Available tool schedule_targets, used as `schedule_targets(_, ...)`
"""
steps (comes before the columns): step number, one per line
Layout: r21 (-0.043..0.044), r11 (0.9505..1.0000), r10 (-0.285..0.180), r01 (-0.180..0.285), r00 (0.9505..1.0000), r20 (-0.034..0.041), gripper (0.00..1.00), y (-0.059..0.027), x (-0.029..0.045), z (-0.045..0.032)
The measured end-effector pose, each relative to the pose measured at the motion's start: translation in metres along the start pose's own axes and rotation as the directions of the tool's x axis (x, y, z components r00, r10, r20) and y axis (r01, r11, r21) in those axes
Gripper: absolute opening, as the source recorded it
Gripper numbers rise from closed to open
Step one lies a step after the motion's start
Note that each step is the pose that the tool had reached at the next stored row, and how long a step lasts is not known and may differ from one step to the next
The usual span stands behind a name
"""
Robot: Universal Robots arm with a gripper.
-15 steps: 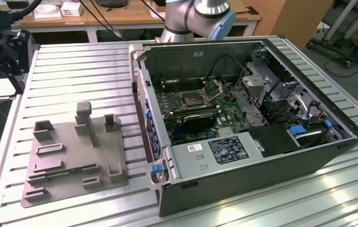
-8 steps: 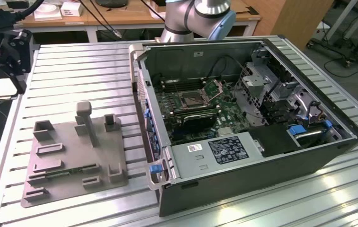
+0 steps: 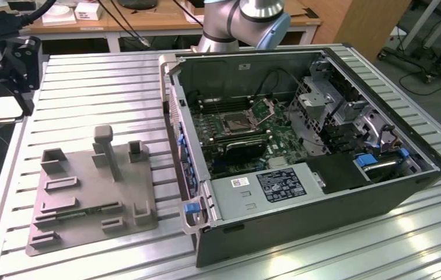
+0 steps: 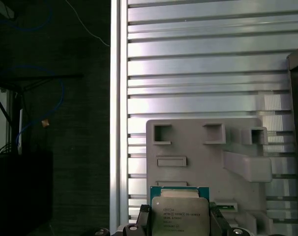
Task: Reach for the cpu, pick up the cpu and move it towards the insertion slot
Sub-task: 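Pick up the cpu and move it towards the insertion slot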
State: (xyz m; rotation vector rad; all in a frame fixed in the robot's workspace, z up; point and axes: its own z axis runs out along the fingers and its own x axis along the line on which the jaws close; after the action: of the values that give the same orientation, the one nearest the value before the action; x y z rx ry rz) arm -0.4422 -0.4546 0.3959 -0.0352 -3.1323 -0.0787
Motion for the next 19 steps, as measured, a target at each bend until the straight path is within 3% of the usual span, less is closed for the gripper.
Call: schedule_targets(19,0.0,1.0,0.0,0.0,1.0,0.0,0.54,0.0002,-0.0095,0.0)
